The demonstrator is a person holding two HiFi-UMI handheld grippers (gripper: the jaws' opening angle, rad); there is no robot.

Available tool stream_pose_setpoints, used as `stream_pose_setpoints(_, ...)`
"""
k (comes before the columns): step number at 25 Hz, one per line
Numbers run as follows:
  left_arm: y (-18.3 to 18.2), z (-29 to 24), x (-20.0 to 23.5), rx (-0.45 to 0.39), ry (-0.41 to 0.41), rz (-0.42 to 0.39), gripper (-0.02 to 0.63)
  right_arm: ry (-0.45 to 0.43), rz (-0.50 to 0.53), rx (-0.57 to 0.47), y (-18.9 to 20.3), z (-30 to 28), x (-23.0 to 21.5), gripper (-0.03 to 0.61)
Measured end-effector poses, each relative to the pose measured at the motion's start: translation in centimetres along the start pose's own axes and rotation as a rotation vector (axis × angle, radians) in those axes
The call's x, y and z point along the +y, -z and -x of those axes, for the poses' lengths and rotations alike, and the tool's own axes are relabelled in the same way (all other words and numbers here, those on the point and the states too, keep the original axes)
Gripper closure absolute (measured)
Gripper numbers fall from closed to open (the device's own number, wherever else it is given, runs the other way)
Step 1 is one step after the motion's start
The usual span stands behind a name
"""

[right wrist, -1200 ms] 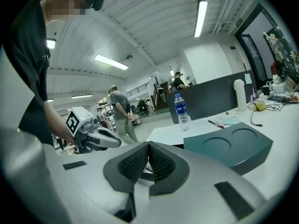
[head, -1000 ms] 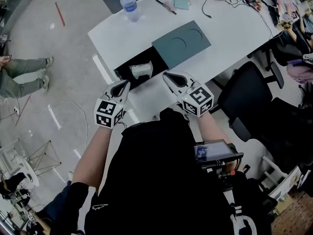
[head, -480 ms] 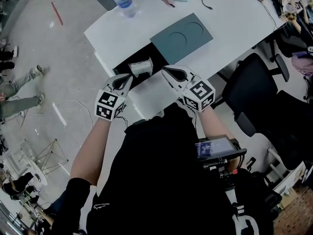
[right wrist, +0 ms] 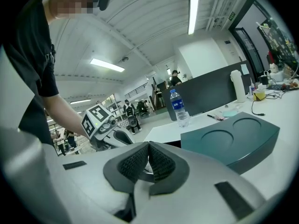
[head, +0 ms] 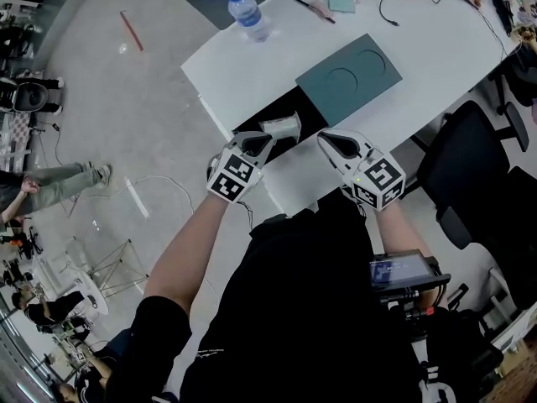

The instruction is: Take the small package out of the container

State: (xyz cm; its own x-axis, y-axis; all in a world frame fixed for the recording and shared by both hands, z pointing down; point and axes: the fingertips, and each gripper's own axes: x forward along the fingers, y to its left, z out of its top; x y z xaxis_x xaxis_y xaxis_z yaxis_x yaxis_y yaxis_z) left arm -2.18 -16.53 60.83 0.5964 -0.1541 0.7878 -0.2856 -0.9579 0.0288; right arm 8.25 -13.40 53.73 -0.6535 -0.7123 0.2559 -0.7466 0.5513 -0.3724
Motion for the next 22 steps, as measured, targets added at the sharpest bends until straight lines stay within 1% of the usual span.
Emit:
stream_pose_setpoints(3,0.0,-1.0,-0.1,0.034,0.019,-0.057,0.604,0.004,-0.011,0.002,0.5,0.2,0.2,0.552)
stream_pose_setpoints(9,0.3,-2.4,-0.1,0.132,0.059,-0.174,0.599,0.014,-0.028,-0.001,1.0,0.7,0.1,0.552)
stream_pose_setpoints(10,0.4,-2.6,-0.2,0.147,0.065,-0.190,0.592,0.016,-0.032,-0.001,1.1,0.8,0.1,0.552)
stream_pose_setpoints(12,0.6,-3.0,-0.2,0.178,0.080,-0.214,0.550,0.022,-0.039,0.001,1.3,1.1,-0.1,0.552)
stream_pose_setpoints(17,1.1,-4.3,-0.3,0.253,0.097,-0.246,0.480,0.038,-0.058,-0.002,1.7,1.8,-0.7,0.552)
stream_pose_setpoints(22,1.1,-5.2,0.0,0.308,0.086,-0.286,0.463,0.042,-0.070,-0.010,1.7,2.3,-1.0,0.552)
